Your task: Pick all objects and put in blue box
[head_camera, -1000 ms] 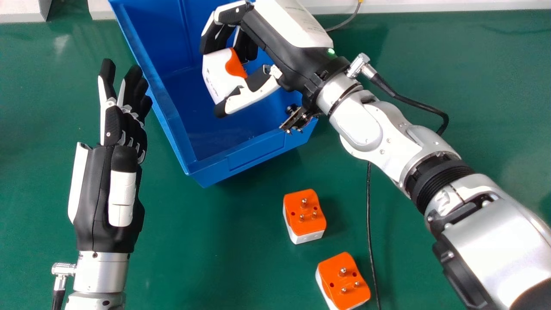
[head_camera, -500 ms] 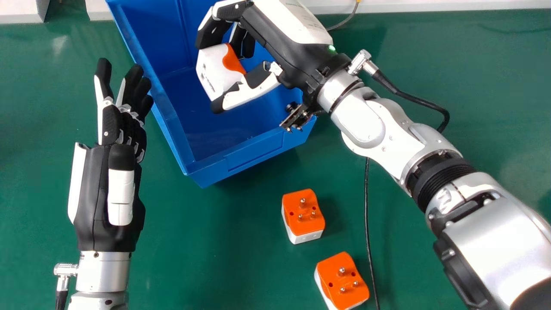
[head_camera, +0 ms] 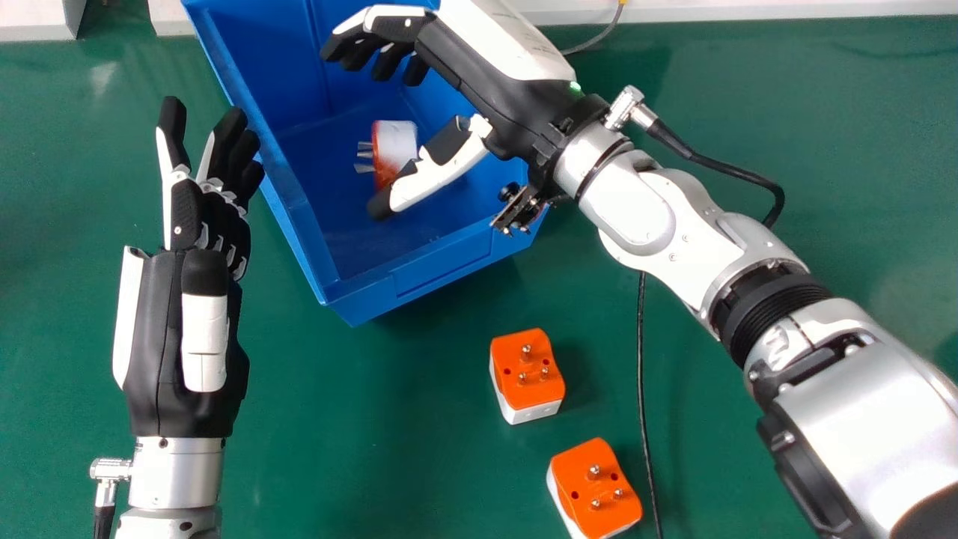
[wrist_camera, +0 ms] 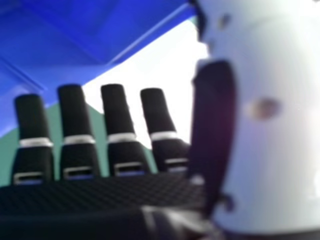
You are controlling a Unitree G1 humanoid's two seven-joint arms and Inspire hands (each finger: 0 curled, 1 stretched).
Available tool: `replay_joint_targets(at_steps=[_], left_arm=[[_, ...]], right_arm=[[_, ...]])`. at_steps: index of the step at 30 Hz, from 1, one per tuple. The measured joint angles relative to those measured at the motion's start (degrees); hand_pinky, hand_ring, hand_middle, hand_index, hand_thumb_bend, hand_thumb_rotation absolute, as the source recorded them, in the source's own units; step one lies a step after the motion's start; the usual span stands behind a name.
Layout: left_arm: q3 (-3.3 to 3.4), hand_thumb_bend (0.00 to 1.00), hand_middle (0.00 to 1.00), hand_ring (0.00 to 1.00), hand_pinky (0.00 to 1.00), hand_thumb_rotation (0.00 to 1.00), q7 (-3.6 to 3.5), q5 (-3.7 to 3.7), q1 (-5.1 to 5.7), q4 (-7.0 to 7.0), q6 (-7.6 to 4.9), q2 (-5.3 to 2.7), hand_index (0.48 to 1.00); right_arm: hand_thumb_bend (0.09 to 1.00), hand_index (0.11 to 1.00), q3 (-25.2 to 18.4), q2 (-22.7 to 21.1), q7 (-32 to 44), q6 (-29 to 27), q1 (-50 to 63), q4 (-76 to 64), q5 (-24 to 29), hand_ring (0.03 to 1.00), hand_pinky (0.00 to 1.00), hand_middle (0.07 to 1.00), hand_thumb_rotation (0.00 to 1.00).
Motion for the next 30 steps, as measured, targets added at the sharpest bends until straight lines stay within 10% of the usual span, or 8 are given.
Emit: replay_joint_targets(at_steps=[12, 22, 30], left_arm=[[0.01, 0.89, 0.96, 0.95, 0.95, 0.95, 0.24, -0.01, 1.19, -1.73, 0.29, -0.11, 0.973], [-0.05, 0.89, 0.97, 0.94, 0.97, 0.95, 0.09, -0.21, 1.76, -1.91, 0.88, -0.22, 0.975], [0.01, 0.89, 0.97, 0.95, 0.97, 0.95, 0.15, -0.1, 2.6, -3.29, 1.22, -0.18, 0.974]], right_arm=[[1.0, 0.791, -5.2, -6.0, -1.5, -15.1, 9.5, -12.3, 6.4, 0.76, 0.69, 0.796, 0.41], [0.986, 0.769, -12.5, -12.3, 7.4, -20.4, 25.5, -31.0, 22.7, 0.744, 0.62, 0.761, 0.38], [0.957, 0.762, -17.8, -15.7, 8.7, -23.1, 32.1, -35.3, 23.6, 0.724, 0.58, 0.752, 0.35]])
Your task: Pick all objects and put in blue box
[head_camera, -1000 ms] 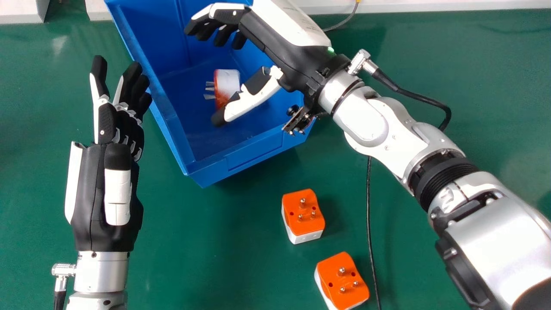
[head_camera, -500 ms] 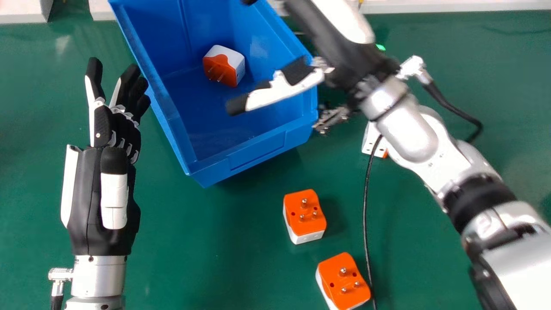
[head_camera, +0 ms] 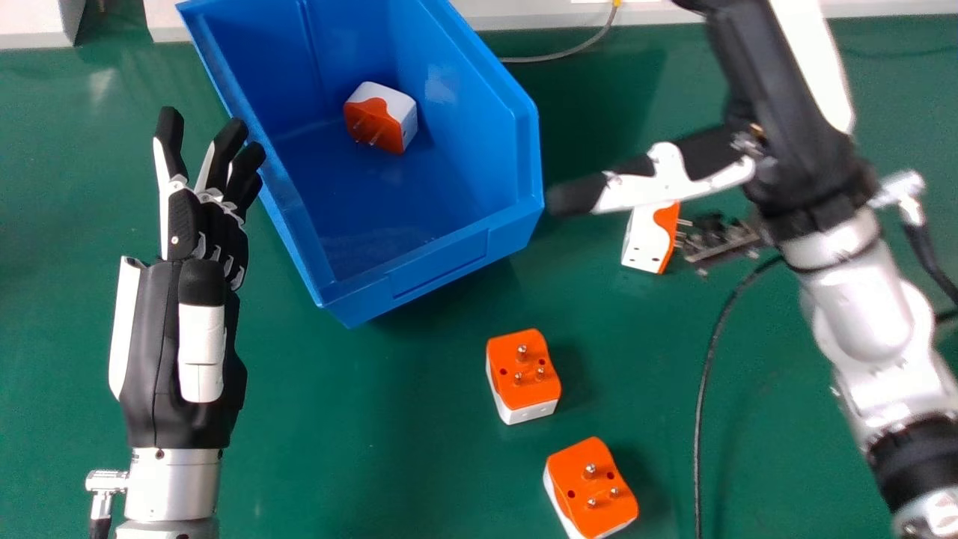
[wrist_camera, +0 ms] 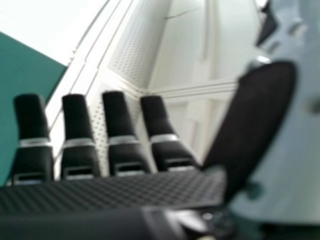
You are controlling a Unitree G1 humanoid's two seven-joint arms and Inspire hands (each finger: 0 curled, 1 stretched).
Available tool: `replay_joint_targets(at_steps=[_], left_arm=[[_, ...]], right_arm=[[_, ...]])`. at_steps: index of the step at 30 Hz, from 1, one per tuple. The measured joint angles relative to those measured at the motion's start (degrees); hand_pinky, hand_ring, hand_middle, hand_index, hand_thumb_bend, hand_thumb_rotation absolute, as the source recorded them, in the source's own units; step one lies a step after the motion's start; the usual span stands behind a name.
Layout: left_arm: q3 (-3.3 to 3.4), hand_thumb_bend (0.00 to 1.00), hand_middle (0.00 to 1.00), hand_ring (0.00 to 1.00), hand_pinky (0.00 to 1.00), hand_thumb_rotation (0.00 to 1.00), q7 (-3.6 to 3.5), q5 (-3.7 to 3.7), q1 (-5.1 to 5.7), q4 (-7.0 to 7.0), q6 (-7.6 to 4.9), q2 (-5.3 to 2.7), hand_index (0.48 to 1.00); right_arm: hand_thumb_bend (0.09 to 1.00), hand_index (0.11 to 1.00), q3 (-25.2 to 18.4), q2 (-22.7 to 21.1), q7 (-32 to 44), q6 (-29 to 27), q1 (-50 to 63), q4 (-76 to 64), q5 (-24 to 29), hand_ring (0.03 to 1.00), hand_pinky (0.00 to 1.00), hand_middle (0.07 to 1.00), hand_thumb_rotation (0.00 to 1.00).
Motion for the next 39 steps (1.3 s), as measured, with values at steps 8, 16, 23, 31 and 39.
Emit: replay_joint_targets(at_steps=[8, 16, 23, 31, 39], left_arm=[[0.0, 0.89, 0.97, 0.95, 0.97, 0.95, -0.05, 0.03, 0.23, -0.05, 0.22, 0.04, 0.973], [-0.01, 0.89, 0.97, 0.95, 0.97, 0.95, -0.05, 0.06, 0.24, -0.07, 0.57, 0.05, 0.974], [-0.02, 0.89, 0.97, 0.95, 0.98, 0.95, -0.12, 0.03, 0.24, -0.07, 0.7, 0.06, 0.974], [-0.02, 0.89, 0.97, 0.95, 0.98, 0.95, -0.46, -0.05, 0.09, 0.03, 0.73, 0.12, 0.974], [0.02, 0.88, 0.96, 0.95, 0.97, 0.95, -0.57, -0.06, -0.32, 0.38, 0.69, 0.13, 0.973]], right_arm=[[0.935, 0.766, -3.8, -2.2, 0.4, 1.1, 6.4, -1.4, -0.6, 0.718, 0.56, 0.755, 0.32], [0.93, 0.766, -5.5, -2.4, 0.5, 2.7, 8.4, -2.3, -1.1, 0.718, 0.56, 0.756, 0.32], [0.931, 0.769, -5.8, -2.4, 1.8, 2.8, 8.7, 0.7, -0.4, 0.721, 0.57, 0.76, 0.3], [0.928, 0.773, -6.0, -2.6, 2.0, 3.9, 8.6, 4.8, -1.3, 0.728, 0.58, 0.769, 0.29], [0.944, 0.799, -5.4, -3.5, 3.8, 5.7, 5.8, 12.1, -1.3, 0.78, 0.64, 0.809, 0.29]])
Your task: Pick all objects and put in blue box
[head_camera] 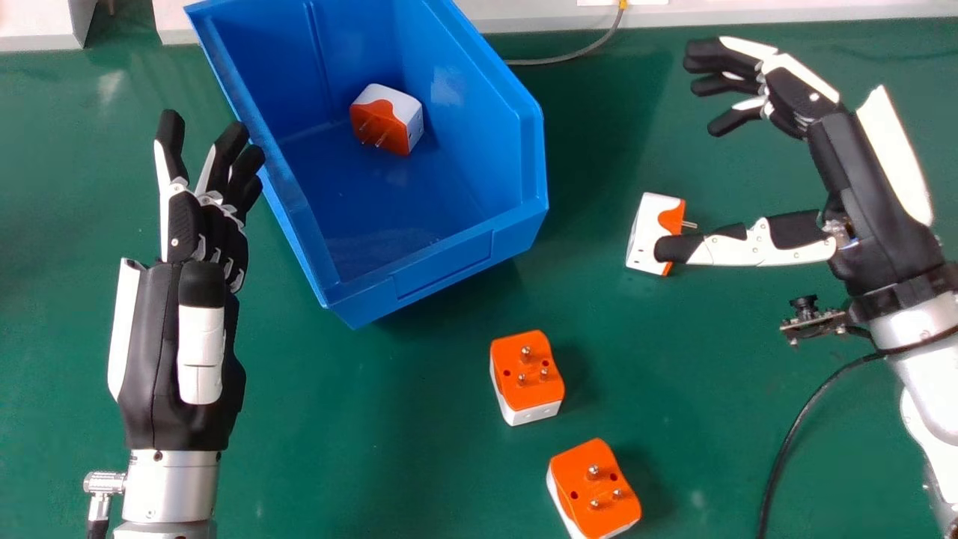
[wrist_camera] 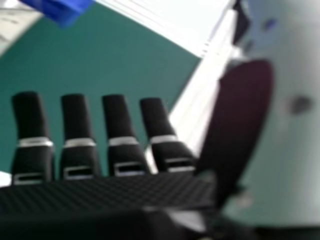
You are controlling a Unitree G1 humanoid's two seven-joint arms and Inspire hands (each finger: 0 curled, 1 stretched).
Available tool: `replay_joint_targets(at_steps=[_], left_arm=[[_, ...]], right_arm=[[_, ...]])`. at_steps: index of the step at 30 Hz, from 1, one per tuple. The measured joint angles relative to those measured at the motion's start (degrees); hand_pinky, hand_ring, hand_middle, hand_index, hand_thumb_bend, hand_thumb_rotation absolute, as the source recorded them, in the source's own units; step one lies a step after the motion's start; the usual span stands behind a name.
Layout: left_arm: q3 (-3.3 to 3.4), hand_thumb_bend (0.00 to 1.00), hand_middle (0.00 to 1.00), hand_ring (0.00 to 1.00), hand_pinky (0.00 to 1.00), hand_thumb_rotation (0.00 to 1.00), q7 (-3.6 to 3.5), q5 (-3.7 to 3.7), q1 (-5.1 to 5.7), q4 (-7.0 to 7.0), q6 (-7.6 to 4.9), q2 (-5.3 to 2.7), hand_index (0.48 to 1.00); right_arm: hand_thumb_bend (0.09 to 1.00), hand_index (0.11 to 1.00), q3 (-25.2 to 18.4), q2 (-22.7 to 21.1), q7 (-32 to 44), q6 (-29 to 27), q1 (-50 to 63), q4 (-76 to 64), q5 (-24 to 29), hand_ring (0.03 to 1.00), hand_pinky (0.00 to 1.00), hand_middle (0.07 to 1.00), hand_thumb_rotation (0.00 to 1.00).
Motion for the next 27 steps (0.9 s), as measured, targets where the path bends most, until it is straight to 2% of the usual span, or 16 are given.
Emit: replay_joint_targets(at_steps=[5, 10, 13, 27], left_arm=[[-0.02, 0.88, 0.96, 0.95, 0.98, 0.95, -0.57, -0.43, -0.25, 0.08, 0.0, 0.04, 0.973], [-0.04, 0.88, 0.97, 0.96, 0.98, 0.95, -0.79, -0.63, -0.37, 0.09, 0.02, 0.04, 0.972], [-0.03, 0.88, 0.97, 0.96, 0.98, 0.95, -0.9, -1.13, -0.42, 0.09, 0.03, 0.04, 0.972], [-0.04, 0.89, 0.97, 0.96, 0.98, 0.95, -1.19, -1.21, -0.54, 0.06, 0.04, -0.05, 0.968]], right_arm=[[0.962, 0.825, 0.9, -0.4, 1.6, 1.9, -2.9, 5.6, -0.4, 0.827, 0.69, 0.846, 0.3], [0.979, 0.852, 2.1, -1.0, 1.6, 4.4, -6.4, 10.8, -2.7, 0.855, 0.72, 0.873, 0.3], [0.98, 0.86, 2.7, -1.3, 1.5, 5.8, -7.6, 13.0, -4.3, 0.861, 0.73, 0.88, 0.29], [0.997, 0.879, 6.5, -1.3, -0.6, 11.0, -12.7, 19.0, -8.7, 0.887, 0.74, 0.905, 0.27]])
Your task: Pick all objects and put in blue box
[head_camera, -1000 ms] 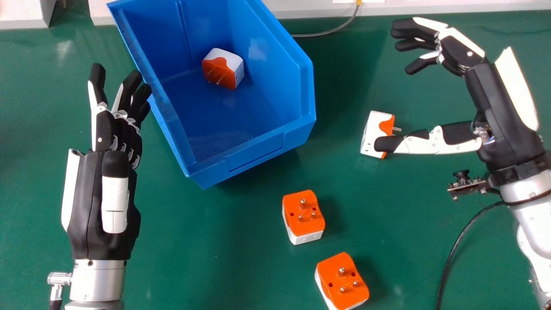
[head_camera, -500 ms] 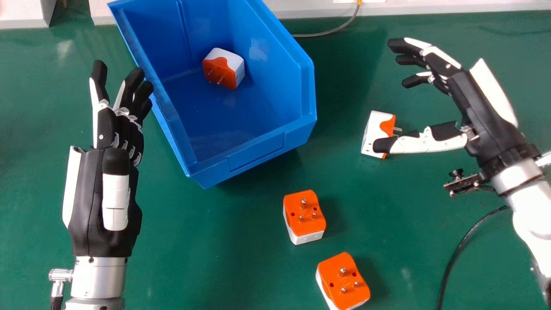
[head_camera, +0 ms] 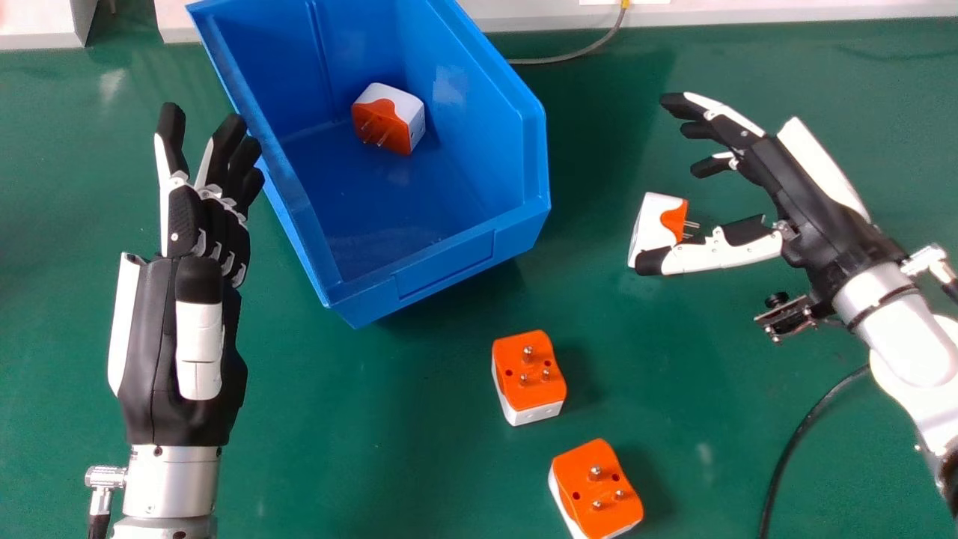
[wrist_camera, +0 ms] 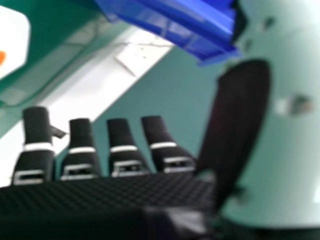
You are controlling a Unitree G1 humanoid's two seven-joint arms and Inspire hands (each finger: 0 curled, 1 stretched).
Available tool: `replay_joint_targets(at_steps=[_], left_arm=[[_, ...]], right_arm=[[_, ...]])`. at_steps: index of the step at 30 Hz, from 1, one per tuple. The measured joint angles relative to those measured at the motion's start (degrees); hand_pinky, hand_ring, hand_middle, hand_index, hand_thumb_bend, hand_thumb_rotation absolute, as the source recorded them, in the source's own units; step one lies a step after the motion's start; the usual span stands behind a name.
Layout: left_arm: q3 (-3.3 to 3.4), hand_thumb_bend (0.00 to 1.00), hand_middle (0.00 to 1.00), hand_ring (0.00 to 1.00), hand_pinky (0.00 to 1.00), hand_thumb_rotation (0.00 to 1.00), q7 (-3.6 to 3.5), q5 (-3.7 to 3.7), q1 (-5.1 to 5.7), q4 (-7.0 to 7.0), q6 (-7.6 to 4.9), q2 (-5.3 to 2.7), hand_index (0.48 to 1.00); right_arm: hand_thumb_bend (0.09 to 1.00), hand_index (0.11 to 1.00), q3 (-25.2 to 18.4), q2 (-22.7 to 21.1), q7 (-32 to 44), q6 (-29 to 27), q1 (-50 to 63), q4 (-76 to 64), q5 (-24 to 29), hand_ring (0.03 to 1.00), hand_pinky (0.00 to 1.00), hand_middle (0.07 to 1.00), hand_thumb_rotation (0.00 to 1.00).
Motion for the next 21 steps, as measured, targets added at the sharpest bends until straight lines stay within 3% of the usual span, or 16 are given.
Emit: replay_joint_targets(at_steps=[5, 15, 21], left_arm=[[0.05, 0.89, 0.97, 0.96, 0.97, 0.95, -0.41, -0.52, -0.01, 0.0, -0.02, 0.0, 0.968], [0.17, 0.89, 0.97, 0.96, 0.98, 0.95, -0.96, -0.55, -0.1, 0.05, -0.11, 0.0, 0.966], [0.63, 0.89, 0.97, 0.97, 0.98, 0.95, -1.02, -0.55, -0.16, 0.29, -0.2, 0.01, 0.966]], right_arm=[[1.0, 0.883, 1.1, 0.0, 0.0, 1.0, -0.9, 1.2, -0.6, 0.884, 0.75, 0.909, 0.26], [1.0, 0.904, 3.7, -1.1, 1.0, 2.1, -2.1, 2.5, -2.5, 0.897, 0.8, 0.924, 0.28], [1.0, 0.912, 6.5, -2.8, -0.3, 2.2, -3.0, 3.0, -6.3, 0.907, 0.83, 0.927, 0.31]])
